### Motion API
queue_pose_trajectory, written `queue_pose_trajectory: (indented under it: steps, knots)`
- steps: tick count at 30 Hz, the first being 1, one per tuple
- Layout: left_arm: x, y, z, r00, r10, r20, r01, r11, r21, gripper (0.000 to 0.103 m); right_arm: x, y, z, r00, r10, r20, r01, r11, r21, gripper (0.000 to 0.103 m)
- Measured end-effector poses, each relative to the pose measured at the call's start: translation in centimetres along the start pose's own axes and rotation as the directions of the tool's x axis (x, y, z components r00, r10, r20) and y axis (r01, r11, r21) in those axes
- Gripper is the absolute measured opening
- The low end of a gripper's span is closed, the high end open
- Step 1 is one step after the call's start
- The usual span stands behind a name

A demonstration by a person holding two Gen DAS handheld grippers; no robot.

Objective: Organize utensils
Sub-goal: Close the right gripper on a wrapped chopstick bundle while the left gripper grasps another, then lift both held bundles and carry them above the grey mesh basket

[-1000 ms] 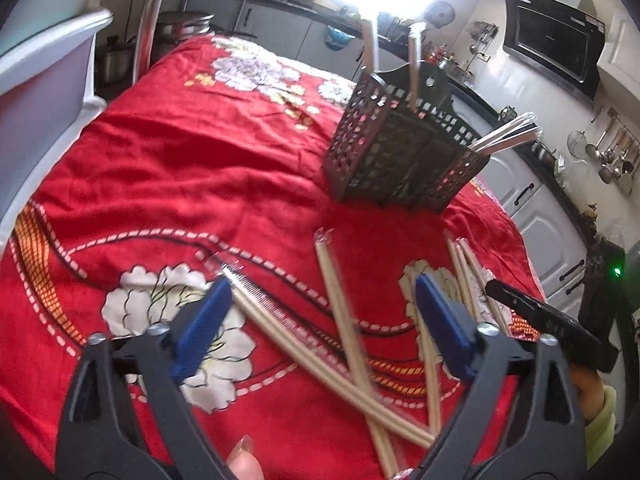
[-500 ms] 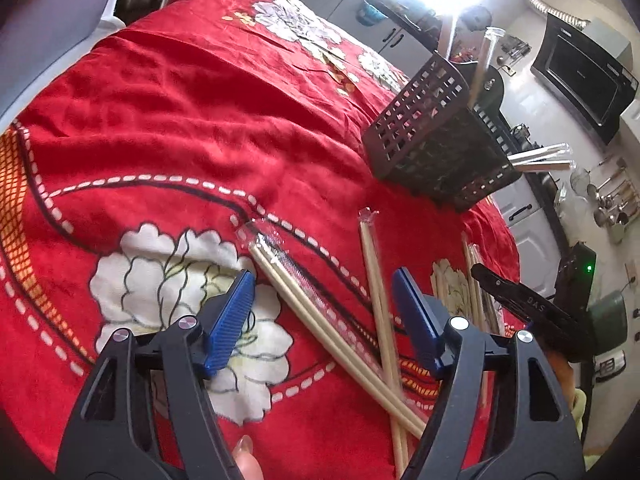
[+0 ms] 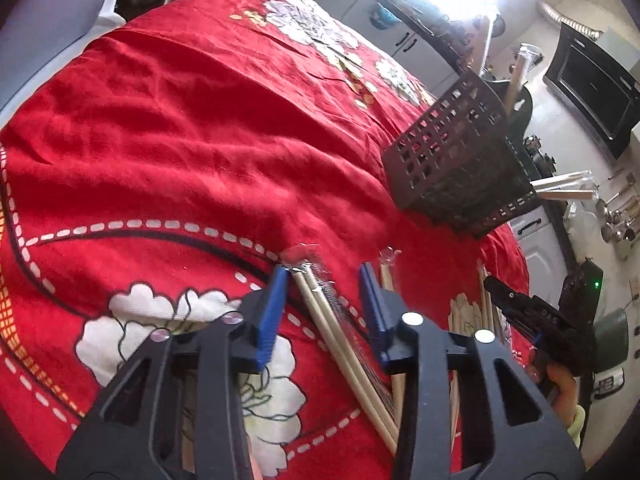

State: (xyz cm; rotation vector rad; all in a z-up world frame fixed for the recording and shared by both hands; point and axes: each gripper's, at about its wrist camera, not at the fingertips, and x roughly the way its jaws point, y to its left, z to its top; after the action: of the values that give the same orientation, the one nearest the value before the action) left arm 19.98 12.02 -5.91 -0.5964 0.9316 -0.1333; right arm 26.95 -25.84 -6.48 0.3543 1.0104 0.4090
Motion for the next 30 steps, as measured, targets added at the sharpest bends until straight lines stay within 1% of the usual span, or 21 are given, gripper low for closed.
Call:
queue_pose_trajectory:
  steps: [5, 6, 7, 8, 9, 10, 12, 15, 18, 22, 26, 30]
  knots:
    - [0.2, 0.2, 0.2, 1.000, 0.003, 0.001, -0.003, 1.000, -0.007, 0.016, 0.3, -0.3, 0.7, 1.000, -0.001, -0.002, 0.001, 1.000, 0.005, 0.024]
    - [0.2, 0.3, 0.3, 1.000, 0.000, 0.000, 0.000, 1.000, -0.008, 0.016, 0.3, -0.3, 0.9, 1.000, 0.000, -0.003, 0.000, 1.000, 0.004, 0.024]
    - [0.3, 0.3, 0.3, 1.000, -0.002, 0.000, 0.002, 1.000, -0.010, 0.015, 0.4, -0.3, 1.0, 1.000, 0.001, -0.003, -0.001, 1.000, 0.001, 0.022]
    - [0.3, 0.4, 0.4, 1.000, -0.003, -0.001, 0.003, 1.000, -0.009, 0.014, 0.4, -0.2, 1.0, 1.000, -0.003, -0.002, 0.003, 1.000, -0.005, 0.016]
    - [0.3, 0.4, 0.4, 1.000, -0.003, -0.001, 0.003, 1.000, -0.007, 0.013, 0.5, -0.1, 1.1, 1.000, -0.005, -0.002, 0.005, 1.000, -0.011, 0.013]
    - [0.3, 0.4, 0.5, 1.000, -0.005, 0.000, 0.005, 1.000, -0.005, 0.012, 0.6, -0.1, 1.1, 1.000, 0.001, -0.003, -0.001, 1.000, -0.013, 0.012]
    - [0.4, 0.3, 0.6, 1.000, -0.016, -0.004, 0.016, 1.000, -0.005, 0.005, 0.3, -0.3, 1.2, 1.000, 0.028, 0.001, -0.028, 1.000, -0.005, 0.010]
    - [0.4, 0.0, 0.7, 1.000, -0.027, -0.006, 0.027, 1.000, 0.003, 0.004, -0.6, -0.3, 1.2, 0.998, 0.050, 0.030, -0.050, 0.999, -0.020, 0.006]
    - [0.0, -0.7, 0.7, 0.999, -0.052, 0.003, 0.052, 0.998, 0.019, 0.004, -1.9, 0.3, 1.1, 0.994, 0.090, 0.064, -0.088, 0.995, -0.041, 0.006]
    - [-0.9, -1.9, 0.9, 0.995, -0.093, 0.021, 0.092, 0.995, 0.040, 0.003, -3.4, 1.5, 1.0, 0.990, 0.104, 0.099, -0.095, 0.991, -0.094, 0.006]
    - [-2.3, -3.6, 1.4, 0.988, -0.146, 0.044, 0.143, 0.988, 0.064, 0.003, -4.9, 2.7, 0.8, 0.983, 0.129, 0.132, -0.112, 0.985, -0.131, 0.006]
    - [-3.9, -5.8, 2.0, 0.980, -0.184, 0.071, 0.175, 0.977, 0.122, 0.002, -7.0, 4.6, 0.7, 0.972, 0.162, 0.168, -0.129, 0.973, -0.190, 0.006]
